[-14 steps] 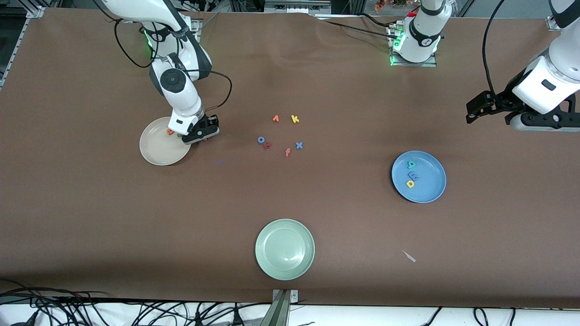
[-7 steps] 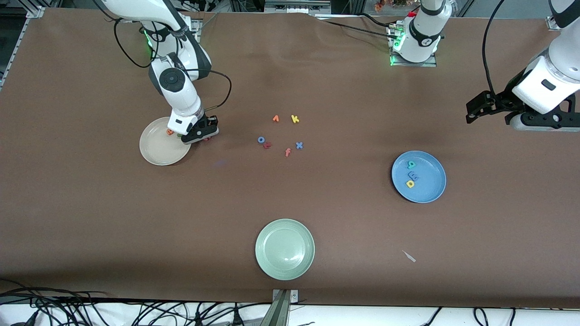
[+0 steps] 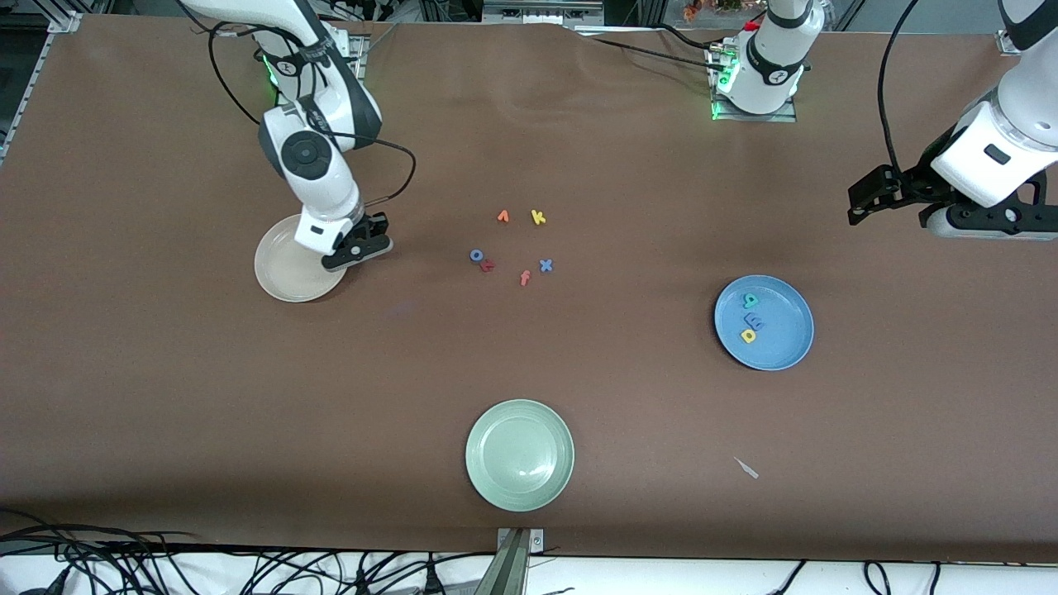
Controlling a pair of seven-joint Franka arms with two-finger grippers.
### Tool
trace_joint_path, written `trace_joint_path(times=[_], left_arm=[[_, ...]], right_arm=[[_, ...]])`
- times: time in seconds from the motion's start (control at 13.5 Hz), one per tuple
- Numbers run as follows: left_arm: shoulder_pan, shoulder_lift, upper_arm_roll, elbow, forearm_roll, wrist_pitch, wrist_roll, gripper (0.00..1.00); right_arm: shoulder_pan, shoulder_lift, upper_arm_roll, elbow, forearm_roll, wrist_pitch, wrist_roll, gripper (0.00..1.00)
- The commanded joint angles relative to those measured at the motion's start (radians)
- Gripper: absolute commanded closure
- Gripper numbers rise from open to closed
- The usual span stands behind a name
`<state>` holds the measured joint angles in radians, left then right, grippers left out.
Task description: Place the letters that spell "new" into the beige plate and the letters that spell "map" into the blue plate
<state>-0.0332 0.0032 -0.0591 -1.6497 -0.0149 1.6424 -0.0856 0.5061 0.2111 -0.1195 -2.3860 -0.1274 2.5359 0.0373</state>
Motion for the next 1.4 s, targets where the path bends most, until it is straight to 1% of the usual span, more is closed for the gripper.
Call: trace_joint_path(times=[0.0,0.15,0.22,0.3,0.37,0.44,0.52,0.59,0.74,0.89,1.11,1.26,1.33], left_arm=[[0.003,-0.008,-0.004,0.008,-0.008,-0.016,0.012,0.0],[0.001,-0.009,-0.004,0.008,-0.008,-0.018,0.012,0.0],[0.001,-0.008,-0.004,0.008,-0.008,-0.016,0.012,0.0],[0.003,-0.008,-0.004,0.008,-0.008,-0.016,0.012,0.0],[0.003,-0.008,-0.004,0.008,-0.008,-0.018,0.01,0.0],[0.003,-0.008,-0.004,0.008,-0.007,-0.018,0.01,0.0],[0.003,-0.008,-0.004,0.008,0.013,-0.018,0.012,0.0],[0.001,-0.009,-0.005,0.008,0.033,-0.018,0.012,0.0],[0.003,-0.009,-0.002,0.01,0.032,-0.018,0.01,0.0],[0.004,-0.009,-0.001,0.008,0.03,-0.018,0.01,0.0],[0.004,-0.009,-0.002,0.008,0.03,-0.016,0.01,0.0],[0.004,-0.009,-0.002,0.008,0.03,-0.018,0.01,0.0],[0.004,-0.009,-0.002,0.01,0.03,-0.018,0.009,0.0]], right_arm=[[-0.006,-0.047,-0.066,-0.002,-0.012,-0.064,-0.114,0.73],[-0.006,-0.059,-0.138,-0.004,-0.012,-0.082,-0.203,0.71],[-0.006,-0.061,-0.161,-0.004,-0.012,-0.082,-0.218,0.61],[-0.006,-0.067,-0.172,-0.002,-0.005,-0.082,-0.215,0.33],[-0.006,-0.073,-0.181,-0.002,0.0,-0.082,-0.206,0.2],[-0.006,-0.081,-0.189,-0.002,0.02,-0.083,-0.197,0.02],[-0.006,-0.085,-0.19,0.007,0.05,-0.085,-0.182,0.01],[-0.006,-0.091,-0.19,0.024,0.058,-0.098,-0.169,0.01],[-0.006,-0.101,-0.189,0.103,0.058,-0.199,-0.104,0.01],[-0.004,-0.101,-0.187,0.258,0.058,-0.387,-0.042,0.0],[-0.004,-0.101,-0.183,0.495,0.074,-0.641,-0.034,0.0],[-0.004,-0.099,-0.187,0.611,0.138,-0.744,-0.042,0.0],[-0.006,-0.098,-0.19,0.649,0.152,-0.775,-0.046,0.0]])
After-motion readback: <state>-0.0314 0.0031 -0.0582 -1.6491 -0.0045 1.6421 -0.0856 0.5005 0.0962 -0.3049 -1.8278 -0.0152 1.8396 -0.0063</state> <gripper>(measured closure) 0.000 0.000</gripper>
